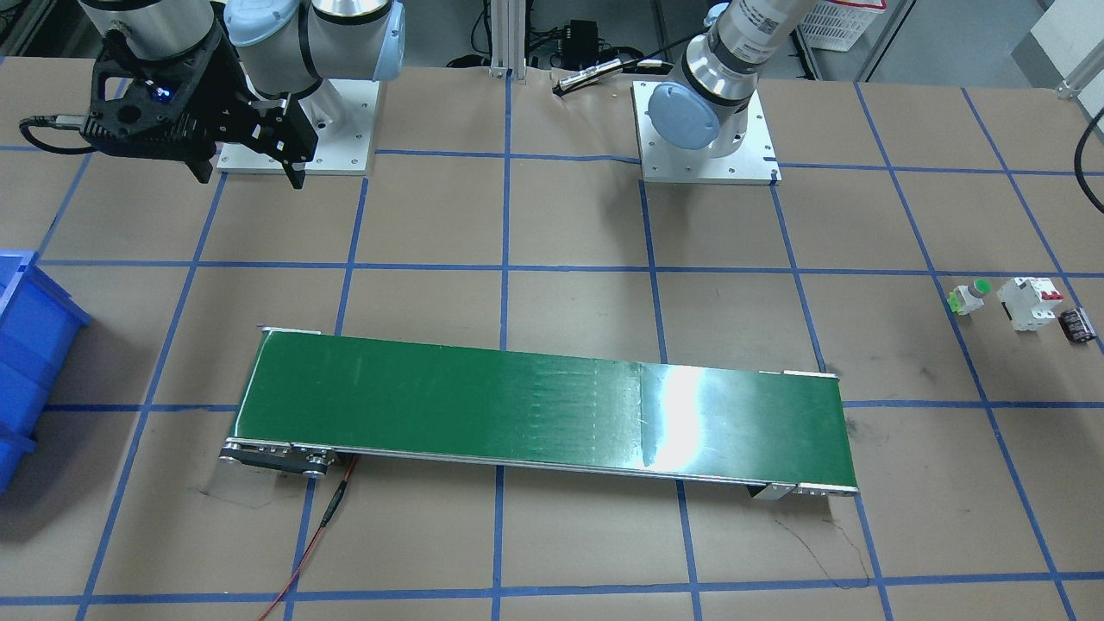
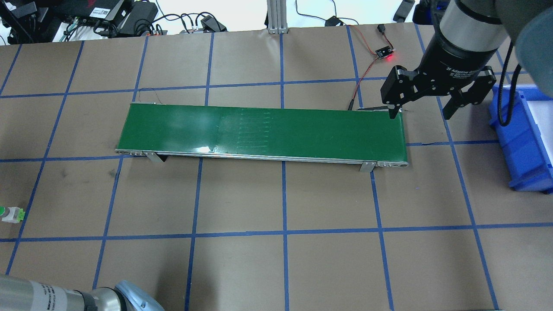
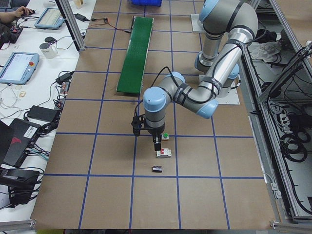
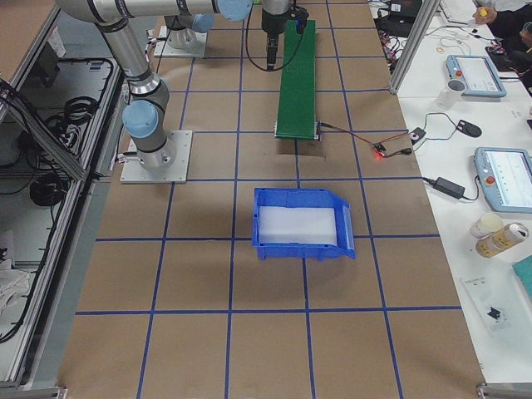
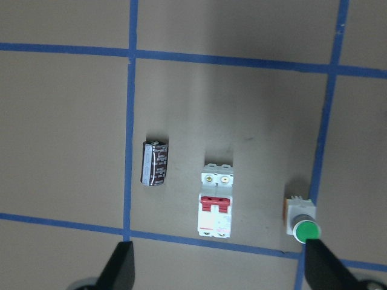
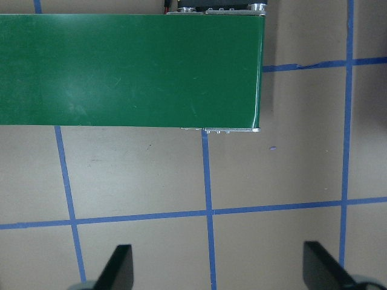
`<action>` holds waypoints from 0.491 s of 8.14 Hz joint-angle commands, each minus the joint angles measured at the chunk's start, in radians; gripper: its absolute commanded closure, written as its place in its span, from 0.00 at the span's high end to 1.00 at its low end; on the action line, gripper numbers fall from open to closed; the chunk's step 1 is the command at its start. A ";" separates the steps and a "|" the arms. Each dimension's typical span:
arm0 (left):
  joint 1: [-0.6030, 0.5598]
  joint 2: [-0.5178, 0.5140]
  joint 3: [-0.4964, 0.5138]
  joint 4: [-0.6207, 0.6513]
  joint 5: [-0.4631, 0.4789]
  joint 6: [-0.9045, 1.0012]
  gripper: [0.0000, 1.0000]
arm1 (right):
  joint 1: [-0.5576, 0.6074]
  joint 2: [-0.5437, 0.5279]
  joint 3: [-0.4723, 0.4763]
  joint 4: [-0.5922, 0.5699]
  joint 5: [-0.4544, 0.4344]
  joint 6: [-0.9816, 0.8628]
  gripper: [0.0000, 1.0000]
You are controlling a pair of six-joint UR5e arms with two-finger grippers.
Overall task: Move capacitor from left to right
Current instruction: 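Lower the left gripper onto the black capacitor and close on it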
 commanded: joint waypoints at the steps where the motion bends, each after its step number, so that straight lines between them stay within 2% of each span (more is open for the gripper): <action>1: 0.109 -0.180 0.011 0.166 -0.089 0.148 1.00 | 0.000 0.000 0.000 0.000 0.001 0.000 1.00; 4: 0.117 -0.240 0.062 0.168 -0.106 0.151 1.00 | 0.002 -0.002 0.000 -0.003 0.001 0.002 1.00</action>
